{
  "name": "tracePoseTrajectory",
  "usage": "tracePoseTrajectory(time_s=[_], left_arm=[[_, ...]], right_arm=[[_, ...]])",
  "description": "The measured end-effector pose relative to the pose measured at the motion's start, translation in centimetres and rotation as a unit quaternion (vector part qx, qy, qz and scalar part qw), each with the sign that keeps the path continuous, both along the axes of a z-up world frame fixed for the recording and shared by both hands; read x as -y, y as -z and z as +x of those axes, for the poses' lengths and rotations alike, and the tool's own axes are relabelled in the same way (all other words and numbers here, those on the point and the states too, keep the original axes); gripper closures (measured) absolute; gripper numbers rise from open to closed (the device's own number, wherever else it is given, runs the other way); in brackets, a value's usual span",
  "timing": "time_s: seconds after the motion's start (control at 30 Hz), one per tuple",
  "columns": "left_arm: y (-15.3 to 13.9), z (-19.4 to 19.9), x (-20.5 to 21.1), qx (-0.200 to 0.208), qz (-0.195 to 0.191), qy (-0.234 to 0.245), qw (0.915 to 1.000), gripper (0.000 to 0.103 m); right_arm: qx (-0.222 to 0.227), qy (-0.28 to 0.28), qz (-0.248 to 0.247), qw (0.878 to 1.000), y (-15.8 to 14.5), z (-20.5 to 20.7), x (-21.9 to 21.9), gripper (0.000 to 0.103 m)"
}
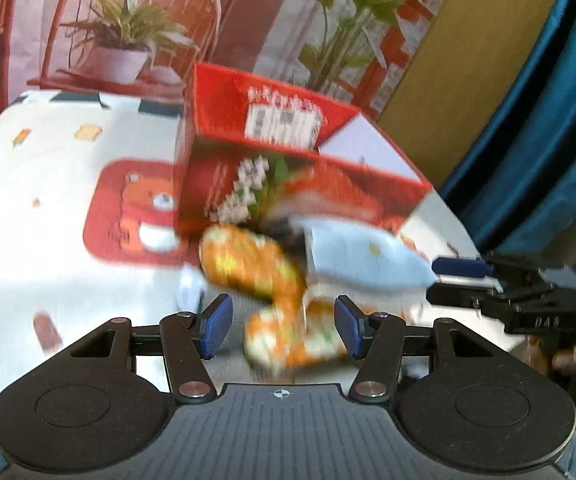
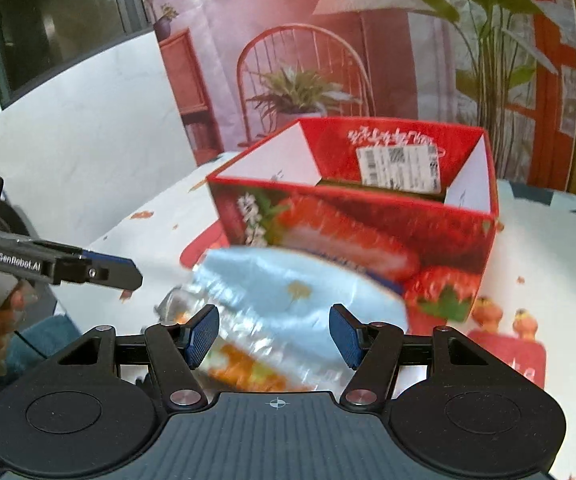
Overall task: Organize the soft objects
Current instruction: 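Move both grippers to the black knit glove on the grey cloth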
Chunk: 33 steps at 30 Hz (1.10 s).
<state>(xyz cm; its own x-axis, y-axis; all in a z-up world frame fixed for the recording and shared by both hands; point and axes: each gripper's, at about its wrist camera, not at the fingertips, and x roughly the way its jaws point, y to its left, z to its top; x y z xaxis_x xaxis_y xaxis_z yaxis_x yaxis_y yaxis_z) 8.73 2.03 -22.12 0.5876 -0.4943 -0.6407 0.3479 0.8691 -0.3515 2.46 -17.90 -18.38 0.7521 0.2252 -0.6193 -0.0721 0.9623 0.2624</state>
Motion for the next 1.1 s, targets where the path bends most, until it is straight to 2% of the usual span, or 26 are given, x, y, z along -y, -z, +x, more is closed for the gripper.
tracePoseTrajectory(time_s=[0.2,0.43,0.8,0.9,0.97,1.1], left_arm=[[1.3,-2.9,0.9,-0.008,0.030,0.029,0.9991,0.045],[1.5,-3.2,1.0,-0.009,0.030,0.027,0.9991,0.045],[2.9,-3.7,1.3,-0.030,0.031,0.019,0.9989,0.045],[3.0,-3.6,1.2,-0.033,0.032,0.012,0.9989,0.046],[3.2,-3.5,1.2,-0.035,0.034,0.010,0.9988,0.046],[3.3,-3.5,1.3,-0.038,0.038,0.005,0.9986,0.046]], right_arm=[[-0.029,-0.024,-0.002,0.999,0.7,-2.3,-1.9,0.045],[-0.074,-0.042,0.002,0.996,2.8,-3.7,-2.9,0.045],[-0.132,-0.061,-0.017,0.989,5.6,-2.3,-4.0,0.046],[-0.145,-0.053,-0.023,0.988,6.4,-1.8,-4.1,0.055],[-0.153,-0.052,-0.022,0.987,6.9,-1.5,-4.2,0.067],[-0.153,-0.047,-0.023,0.987,7.4,-1.3,-4.4,0.075]])
